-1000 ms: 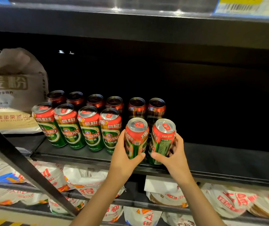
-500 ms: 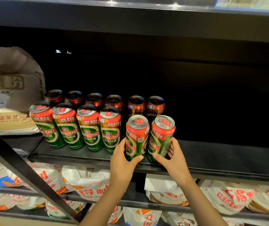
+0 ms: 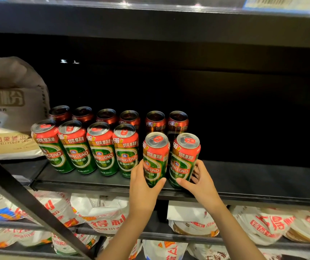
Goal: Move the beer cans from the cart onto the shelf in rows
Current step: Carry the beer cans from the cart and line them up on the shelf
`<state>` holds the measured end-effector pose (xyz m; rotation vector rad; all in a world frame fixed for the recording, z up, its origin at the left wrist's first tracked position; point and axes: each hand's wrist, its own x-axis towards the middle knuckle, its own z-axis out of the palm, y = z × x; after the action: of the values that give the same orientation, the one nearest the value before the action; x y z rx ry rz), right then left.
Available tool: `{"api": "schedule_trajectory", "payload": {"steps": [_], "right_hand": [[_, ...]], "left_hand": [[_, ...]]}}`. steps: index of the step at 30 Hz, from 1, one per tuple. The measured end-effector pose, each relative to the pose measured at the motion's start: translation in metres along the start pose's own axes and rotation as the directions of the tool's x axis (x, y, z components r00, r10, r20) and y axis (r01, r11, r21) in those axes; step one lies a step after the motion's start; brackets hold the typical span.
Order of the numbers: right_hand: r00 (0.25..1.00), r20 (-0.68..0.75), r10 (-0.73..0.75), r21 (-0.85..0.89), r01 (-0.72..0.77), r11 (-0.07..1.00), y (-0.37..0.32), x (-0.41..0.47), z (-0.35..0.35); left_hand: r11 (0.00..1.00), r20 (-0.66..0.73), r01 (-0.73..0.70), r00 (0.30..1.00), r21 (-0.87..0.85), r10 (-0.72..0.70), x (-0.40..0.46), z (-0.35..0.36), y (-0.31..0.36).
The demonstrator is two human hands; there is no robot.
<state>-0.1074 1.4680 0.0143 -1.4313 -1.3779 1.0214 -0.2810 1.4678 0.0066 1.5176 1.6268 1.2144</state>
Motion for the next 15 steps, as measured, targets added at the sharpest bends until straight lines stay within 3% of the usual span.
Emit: {"api": "schedule_trajectory", "payload": {"steps": [4, 12, 15], "right_hand": [[0.999, -0.04, -0.02, -0.009, 0.019, 1.0, 0.003, -0.001, 0.007], [1.0, -0.022, -0.015, -0.011, 0.015, 1.0, 0.006, -0.003, 0.006], [0.999, -0.049, -0.014, 0.009, 0.014, 1.0, 0.005, -0.004, 0.012]], "left_hand": [[0.996, 0.033, 0.049, 0.998, -0.077, -0.046, 0.0, 0.0, -0.01], [0.995, -0.21, 0.079, 0.973, -0.065, -0.091, -0.009, 0.018, -0.002], [0.995, -0.231, 0.081, 0.969, -0.058, -0.092, -0.013, 0.024, 0.0]]}}
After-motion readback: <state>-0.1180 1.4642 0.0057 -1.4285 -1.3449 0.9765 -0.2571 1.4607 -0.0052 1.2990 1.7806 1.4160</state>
